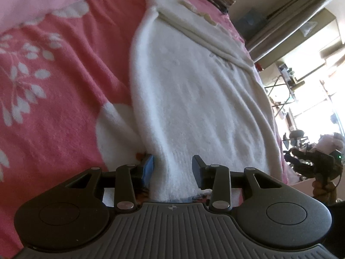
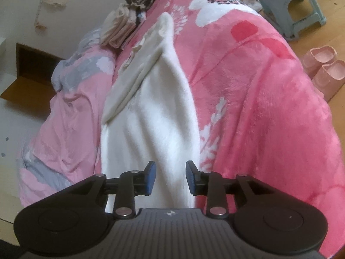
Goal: Fold clothes
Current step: 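Lift the held sweater hem off the bedspread with both grippers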
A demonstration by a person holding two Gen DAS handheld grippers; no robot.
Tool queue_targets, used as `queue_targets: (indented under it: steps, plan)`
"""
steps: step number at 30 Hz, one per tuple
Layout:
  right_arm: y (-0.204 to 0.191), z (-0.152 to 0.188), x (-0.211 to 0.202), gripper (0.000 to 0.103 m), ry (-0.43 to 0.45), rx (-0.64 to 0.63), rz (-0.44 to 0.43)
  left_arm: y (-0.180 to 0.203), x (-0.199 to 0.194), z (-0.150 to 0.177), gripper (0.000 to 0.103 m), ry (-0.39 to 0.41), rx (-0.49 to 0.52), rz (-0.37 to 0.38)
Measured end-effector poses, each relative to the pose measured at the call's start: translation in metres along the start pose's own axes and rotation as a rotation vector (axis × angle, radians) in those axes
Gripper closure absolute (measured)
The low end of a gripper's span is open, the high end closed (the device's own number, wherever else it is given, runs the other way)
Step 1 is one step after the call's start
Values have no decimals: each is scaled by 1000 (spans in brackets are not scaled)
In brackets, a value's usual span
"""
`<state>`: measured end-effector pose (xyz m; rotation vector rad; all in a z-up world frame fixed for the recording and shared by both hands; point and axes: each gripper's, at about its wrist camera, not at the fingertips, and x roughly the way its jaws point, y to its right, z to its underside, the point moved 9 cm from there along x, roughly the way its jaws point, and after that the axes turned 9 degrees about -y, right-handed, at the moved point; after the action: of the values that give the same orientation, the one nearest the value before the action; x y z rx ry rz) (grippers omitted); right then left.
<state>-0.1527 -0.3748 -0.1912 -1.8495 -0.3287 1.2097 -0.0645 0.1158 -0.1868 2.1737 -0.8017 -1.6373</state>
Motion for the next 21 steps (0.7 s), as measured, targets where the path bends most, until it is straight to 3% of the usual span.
queue_targets:
  steps: [5, 11, 16, 21]
  plan:
    - [6, -4, 20, 61, -33, 39, -11, -3, 1, -1, 53, 9, 13, -59]
    - [11, -3, 32, 60, -43, 67, -27, -10, 12, 2, 51, 5, 0, -78]
    - [19, -2, 29, 60, -39, 93, -25, 4, 6, 3, 52, 15, 26, 27]
    - [25, 0, 30, 60, -37, 107, -29, 11, 0, -2, 52, 84, 37, 65]
